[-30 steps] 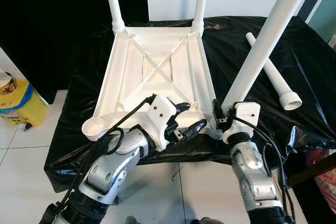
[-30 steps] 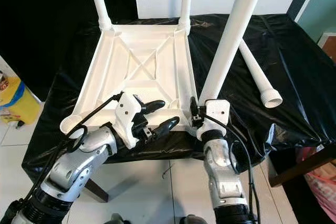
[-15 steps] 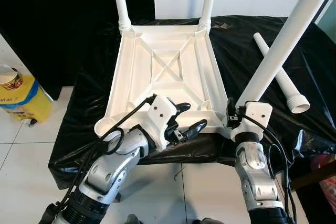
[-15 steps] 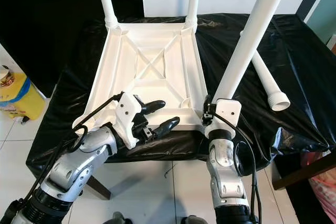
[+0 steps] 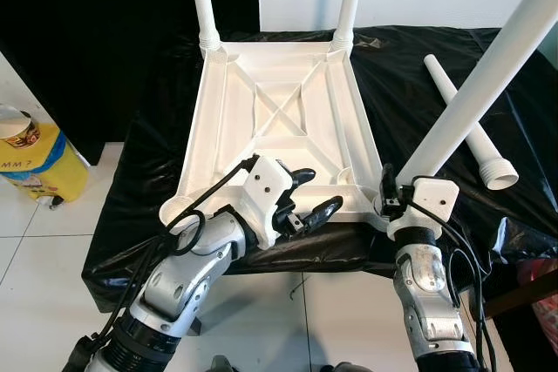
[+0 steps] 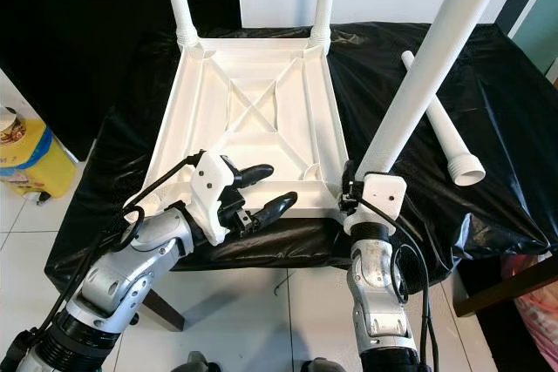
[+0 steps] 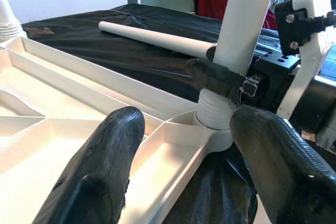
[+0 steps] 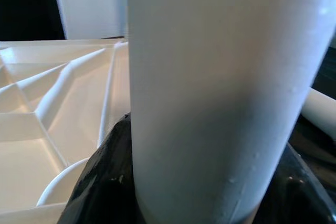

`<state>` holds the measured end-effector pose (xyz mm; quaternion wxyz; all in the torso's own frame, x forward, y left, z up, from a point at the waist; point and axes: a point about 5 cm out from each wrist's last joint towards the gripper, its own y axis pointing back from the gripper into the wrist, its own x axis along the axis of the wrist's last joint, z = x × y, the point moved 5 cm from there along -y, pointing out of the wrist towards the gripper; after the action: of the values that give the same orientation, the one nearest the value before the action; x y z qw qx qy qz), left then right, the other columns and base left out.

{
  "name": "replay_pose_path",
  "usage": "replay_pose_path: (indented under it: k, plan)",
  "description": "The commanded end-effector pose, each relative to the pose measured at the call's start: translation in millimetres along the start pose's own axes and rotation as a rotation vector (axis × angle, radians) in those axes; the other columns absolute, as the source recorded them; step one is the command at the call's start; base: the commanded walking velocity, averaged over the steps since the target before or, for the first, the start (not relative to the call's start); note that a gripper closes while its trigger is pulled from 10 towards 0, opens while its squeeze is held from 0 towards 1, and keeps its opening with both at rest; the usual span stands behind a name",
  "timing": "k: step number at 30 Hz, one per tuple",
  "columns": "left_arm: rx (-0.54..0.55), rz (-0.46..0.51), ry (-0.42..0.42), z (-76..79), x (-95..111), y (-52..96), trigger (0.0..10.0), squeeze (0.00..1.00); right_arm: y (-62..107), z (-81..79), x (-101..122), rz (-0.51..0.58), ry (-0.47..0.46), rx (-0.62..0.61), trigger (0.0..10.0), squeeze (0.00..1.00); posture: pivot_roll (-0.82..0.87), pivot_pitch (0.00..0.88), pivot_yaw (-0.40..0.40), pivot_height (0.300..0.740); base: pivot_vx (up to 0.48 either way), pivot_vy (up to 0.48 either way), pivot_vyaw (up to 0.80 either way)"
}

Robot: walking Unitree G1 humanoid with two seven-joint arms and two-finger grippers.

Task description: Building children table

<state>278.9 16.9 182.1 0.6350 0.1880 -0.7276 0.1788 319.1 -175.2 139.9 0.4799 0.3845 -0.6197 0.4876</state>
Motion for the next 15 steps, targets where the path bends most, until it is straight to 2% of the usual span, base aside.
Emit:
replay_pose_path:
  k: [1, 6, 15]
  plan:
    - [-0.081, 0.006, -0.008, 8.4, 3.6, -0.7, 10.0, 0.00, 5.2, 19.0, -22.2, -0.091, 0.016, -0.064, 10.0, 0.00, -0.03, 0.066, 0.001, 0.740, 0.000, 0.000, 0.00]
    - [-0.085, 0.007, -0.007, 9.1, 3.6, -1.2, 10.0, 0.00, 8.6, 11.2, -18.6, -0.031, 0.062, 0.037, 10.0, 0.00, -0.03, 0.063, 0.004, 0.740, 0.000, 0.000, 0.00]
    - [-0.094, 0.004, -0.012, 9.5, 4.1, -0.6, 10.0, 0.00, 7.3, 9.6, -24.5, -0.062, 0.022, 0.097, 10.0, 0.00, -0.04, 0.065, 0.012, 0.740, 0.000, 0.000, 0.00]
